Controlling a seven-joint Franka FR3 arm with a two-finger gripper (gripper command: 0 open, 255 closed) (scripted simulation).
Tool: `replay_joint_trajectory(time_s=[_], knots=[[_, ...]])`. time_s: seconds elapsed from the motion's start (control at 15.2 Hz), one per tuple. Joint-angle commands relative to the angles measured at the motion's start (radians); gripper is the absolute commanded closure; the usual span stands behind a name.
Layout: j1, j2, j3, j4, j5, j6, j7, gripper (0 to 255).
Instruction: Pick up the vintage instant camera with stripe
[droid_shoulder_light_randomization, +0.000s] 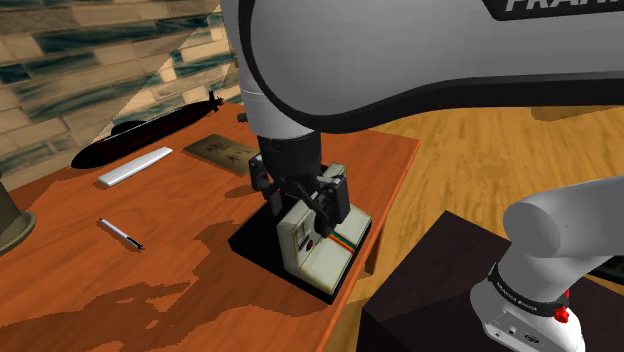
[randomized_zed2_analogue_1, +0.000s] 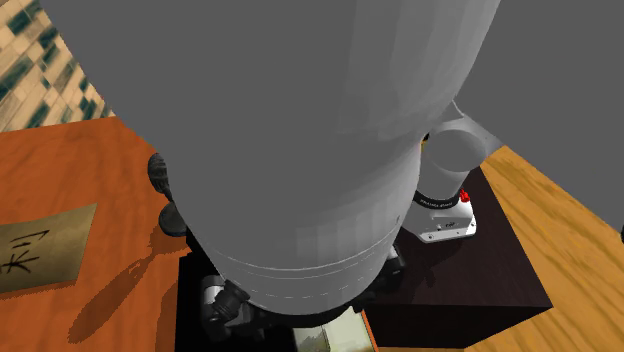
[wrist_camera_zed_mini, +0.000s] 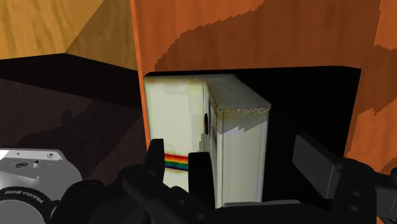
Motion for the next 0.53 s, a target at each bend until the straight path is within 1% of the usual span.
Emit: replay_joint_trajectory(time_s=[0.0,0.07,0.46], knots=[[0.0,-0.002,0.006,-0.01,0.004,0.01,-0.001,0],[-0.003,0.0,0.008,-0.008,0.003,0.012,-0.001,255],[-0.005,0.002,0.01,-0.006,0.002,0.012,-0.001,255]])
